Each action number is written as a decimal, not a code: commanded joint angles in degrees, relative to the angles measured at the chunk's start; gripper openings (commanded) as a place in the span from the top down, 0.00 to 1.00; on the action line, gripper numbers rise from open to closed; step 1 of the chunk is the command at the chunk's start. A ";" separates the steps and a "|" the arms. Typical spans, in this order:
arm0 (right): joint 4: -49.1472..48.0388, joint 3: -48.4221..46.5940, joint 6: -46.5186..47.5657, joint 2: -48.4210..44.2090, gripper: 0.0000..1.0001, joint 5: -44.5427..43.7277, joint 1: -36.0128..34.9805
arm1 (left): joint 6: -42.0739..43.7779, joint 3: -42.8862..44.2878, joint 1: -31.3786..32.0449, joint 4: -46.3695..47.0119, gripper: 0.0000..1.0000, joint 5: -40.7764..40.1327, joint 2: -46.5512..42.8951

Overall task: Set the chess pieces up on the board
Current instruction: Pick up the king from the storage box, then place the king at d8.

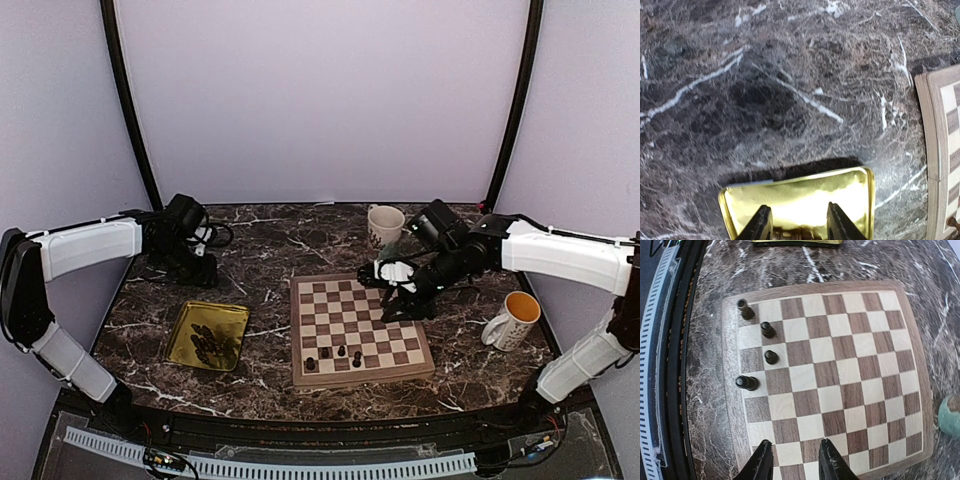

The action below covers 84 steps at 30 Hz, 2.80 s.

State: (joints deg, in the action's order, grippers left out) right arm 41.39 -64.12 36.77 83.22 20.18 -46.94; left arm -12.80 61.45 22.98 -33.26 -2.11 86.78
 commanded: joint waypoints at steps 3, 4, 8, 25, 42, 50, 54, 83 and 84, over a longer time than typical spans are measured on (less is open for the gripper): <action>-10.56 9.10 -4.04 -4.82 0.68 9.67 8.20 | -6.47 -2.74 1.49 -13.45 0.65 4.32 -6.66; -11.34 9.96 -4.10 -5.35 0.68 9.93 9.07 | -7.31 -3.06 1.99 -14.76 0.67 4.42 -7.27; -12.94 11.36 -4.25 -6.34 0.67 9.95 10.61 | -10.26 -3.23 6.03 -19.26 0.70 3.83 -7.84; -13.29 12.75 -3.35 -6.45 0.67 10.44 10.73 | -13.40 -1.66 11.91 -23.05 0.70 -2.45 3.07; -13.04 13.23 -2.94 -6.49 0.67 9.49 10.73 | -8.64 4.73 15.24 -18.37 0.89 -4.17 6.19; -13.13 13.18 -2.87 -6.00 0.67 9.73 10.70 | -4.55 7.79 16.72 -18.22 0.93 -1.77 1.13; -13.00 13.03 -2.83 -5.83 0.67 9.75 10.73 | -2.35 7.89 17.18 -16.33 0.93 1.55 -0.91; -17.23 12.27 -11.27 -5.14 0.68 6.38 26.39 | 24.90 46.77 41.52 -16.36 0.91 4.73 28.39; -17.22 12.20 -11.28 -5.28 0.68 6.50 26.79 | 25.64 47.75 42.13 -16.52 0.91 4.48 29.36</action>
State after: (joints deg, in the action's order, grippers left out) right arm 26.11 -51.29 26.87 78.78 26.94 -21.76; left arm 7.62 104.86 63.09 -46.72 4.05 114.13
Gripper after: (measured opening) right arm 0.324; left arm 0.153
